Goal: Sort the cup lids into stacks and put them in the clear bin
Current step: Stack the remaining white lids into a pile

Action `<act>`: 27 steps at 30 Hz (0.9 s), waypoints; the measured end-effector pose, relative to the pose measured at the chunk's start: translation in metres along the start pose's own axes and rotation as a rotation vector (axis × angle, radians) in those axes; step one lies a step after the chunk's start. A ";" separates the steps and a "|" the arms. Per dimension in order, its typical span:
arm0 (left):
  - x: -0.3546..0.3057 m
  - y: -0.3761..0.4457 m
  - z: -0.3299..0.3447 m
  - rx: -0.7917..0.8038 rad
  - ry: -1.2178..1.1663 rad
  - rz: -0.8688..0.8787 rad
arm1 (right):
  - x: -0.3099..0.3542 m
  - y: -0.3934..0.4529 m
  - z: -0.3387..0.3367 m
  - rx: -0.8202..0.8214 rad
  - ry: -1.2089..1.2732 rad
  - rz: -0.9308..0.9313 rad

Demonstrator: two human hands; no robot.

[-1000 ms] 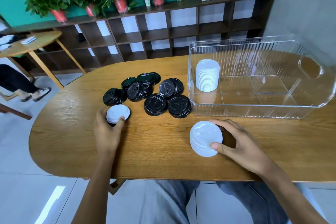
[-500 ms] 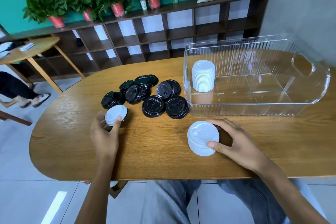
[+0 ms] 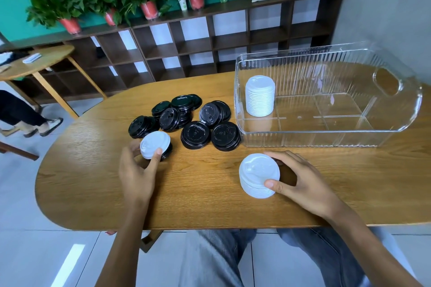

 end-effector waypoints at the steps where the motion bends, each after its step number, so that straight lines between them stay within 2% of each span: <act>1: -0.004 -0.001 0.002 0.004 -0.016 0.022 | 0.000 0.000 0.000 0.000 0.001 0.000; 10: -0.093 -0.062 0.062 0.140 -0.298 0.138 | -0.001 0.001 0.000 0.009 -0.045 -0.009; 14: -0.125 -0.082 0.087 0.210 -0.339 0.201 | 0.000 -0.001 -0.001 0.003 -0.010 -0.034; 21: -0.127 -0.082 0.091 0.203 -0.361 0.179 | -0.001 -0.001 -0.001 -0.007 -0.024 -0.026; 27: -0.130 -0.085 0.090 0.237 -0.320 0.230 | 0.000 -0.001 -0.001 -0.019 -0.023 -0.029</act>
Point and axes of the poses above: each hand's wrist, its own y-axis towards the middle knuckle, its own z-axis out of the palm, x = y × z, the point moved 2 cm from there along y, towards the middle knuckle, and after that the axes turned 14 degrees about z, right-handed, at the moved point
